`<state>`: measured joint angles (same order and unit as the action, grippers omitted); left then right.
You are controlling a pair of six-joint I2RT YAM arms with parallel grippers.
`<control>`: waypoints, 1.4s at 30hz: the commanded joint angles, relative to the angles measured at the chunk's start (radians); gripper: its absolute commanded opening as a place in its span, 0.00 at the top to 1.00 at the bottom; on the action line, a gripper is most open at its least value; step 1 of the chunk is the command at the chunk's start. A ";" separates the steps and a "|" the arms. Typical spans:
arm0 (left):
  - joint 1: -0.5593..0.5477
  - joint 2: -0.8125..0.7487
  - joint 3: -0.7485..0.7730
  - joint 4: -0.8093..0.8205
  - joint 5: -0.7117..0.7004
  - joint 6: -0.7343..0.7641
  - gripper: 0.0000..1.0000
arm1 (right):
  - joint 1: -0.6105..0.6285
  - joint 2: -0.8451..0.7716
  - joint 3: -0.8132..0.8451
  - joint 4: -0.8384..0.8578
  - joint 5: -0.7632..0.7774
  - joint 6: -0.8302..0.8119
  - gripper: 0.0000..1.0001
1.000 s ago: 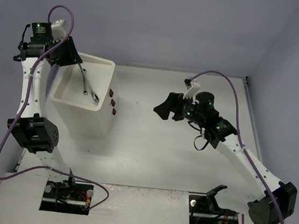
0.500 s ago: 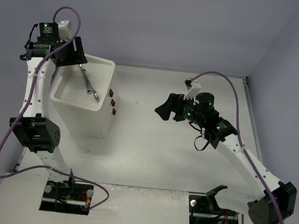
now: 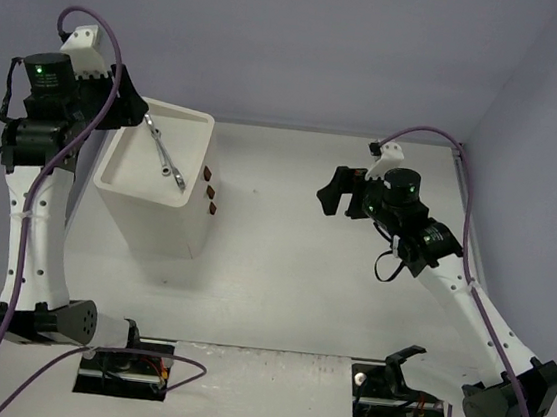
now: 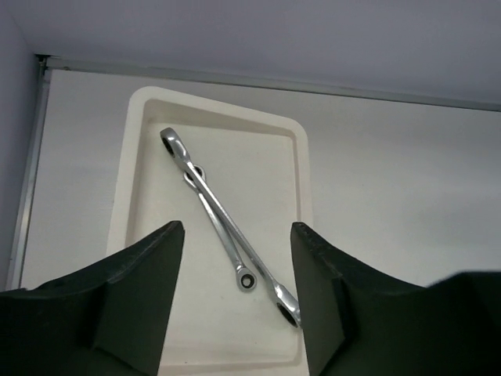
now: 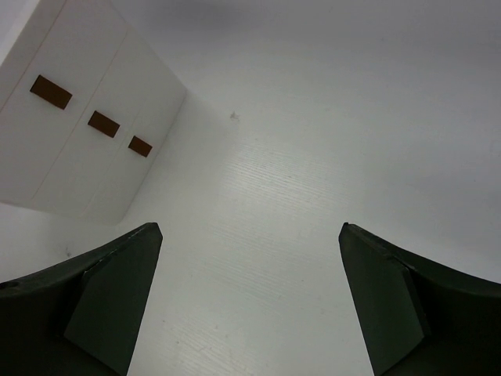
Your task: Sort the tools into containers
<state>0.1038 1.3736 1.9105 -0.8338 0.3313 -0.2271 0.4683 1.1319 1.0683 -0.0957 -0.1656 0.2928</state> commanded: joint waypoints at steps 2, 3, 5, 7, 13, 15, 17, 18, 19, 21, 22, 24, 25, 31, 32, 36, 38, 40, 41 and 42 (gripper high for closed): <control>-0.075 0.055 -0.093 0.138 0.021 -0.041 0.54 | -0.010 -0.073 0.030 -0.016 0.095 -0.020 0.05; -0.087 0.059 -0.102 0.150 0.015 -0.044 0.55 | -0.010 -0.080 0.023 -0.022 0.102 -0.017 0.05; -0.094 0.068 -0.150 0.184 0.011 -0.055 0.56 | -0.010 -0.105 0.015 -0.031 0.106 -0.008 0.05; -0.095 0.080 -0.184 0.215 0.001 -0.070 0.58 | -0.010 -0.122 -0.003 -0.041 0.111 0.001 0.05; -0.093 0.076 -0.259 0.265 -0.052 -0.100 0.63 | -0.009 -0.175 -0.039 -0.059 0.113 0.033 0.05; -0.094 0.068 -0.287 0.298 -0.066 -0.103 0.64 | -0.010 -0.191 -0.053 -0.061 0.115 0.040 0.05; -0.093 0.079 -0.301 0.307 -0.069 -0.104 0.65 | -0.010 -0.200 -0.059 -0.065 0.118 0.045 0.05; -0.094 0.089 -0.301 0.306 -0.065 -0.104 0.65 | -0.010 -0.203 -0.062 -0.067 0.119 0.046 0.05; -0.094 0.101 -0.302 0.306 -0.062 -0.106 0.65 | -0.010 -0.204 -0.064 -0.069 0.120 0.048 0.05; -0.093 0.115 -0.303 0.307 -0.058 -0.108 0.65 | -0.010 -0.208 -0.066 -0.072 0.121 0.047 0.05; -0.093 0.123 -0.298 0.305 -0.058 -0.107 0.65 | -0.010 -0.210 -0.065 -0.074 0.123 0.046 0.05; -0.093 0.110 -0.273 0.307 -0.061 -0.104 0.65 | -0.010 -0.214 -0.063 -0.082 0.133 0.037 0.05; -0.093 0.099 -0.256 0.307 -0.062 -0.099 0.65 | -0.010 -0.217 -0.059 -0.089 0.144 0.032 0.05; -0.094 0.015 -0.097 0.230 -0.079 -0.060 0.53 | -0.010 -0.249 -0.014 -0.117 0.242 -0.009 0.04; -0.094 0.005 -0.076 0.193 -0.081 -0.052 0.51 | -0.010 -0.256 -0.004 -0.120 0.267 -0.018 0.03; -0.093 -0.085 -0.028 0.119 -0.091 -0.021 0.43 | -0.010 -0.304 0.058 -0.146 0.371 -0.065 0.00; -0.094 -0.144 -0.034 0.096 -0.111 -0.006 0.38 | -0.010 -0.340 0.094 -0.161 0.428 -0.087 0.00; -0.095 -0.224 -0.066 0.083 -0.146 0.005 0.33 | -0.010 -0.376 0.131 -0.177 0.486 -0.100 0.00; -0.094 -0.275 -0.099 0.083 -0.181 0.008 0.31 | -0.010 -0.396 0.147 -0.184 0.507 -0.111 0.00; -0.093 -0.329 -0.137 0.086 -0.225 0.011 0.29 | -0.010 -0.418 0.161 -0.190 0.522 -0.125 0.00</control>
<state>0.0074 1.2182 1.8324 -0.7303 0.2244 -0.2571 0.4644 0.7958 1.1308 -0.3077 0.1977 0.2336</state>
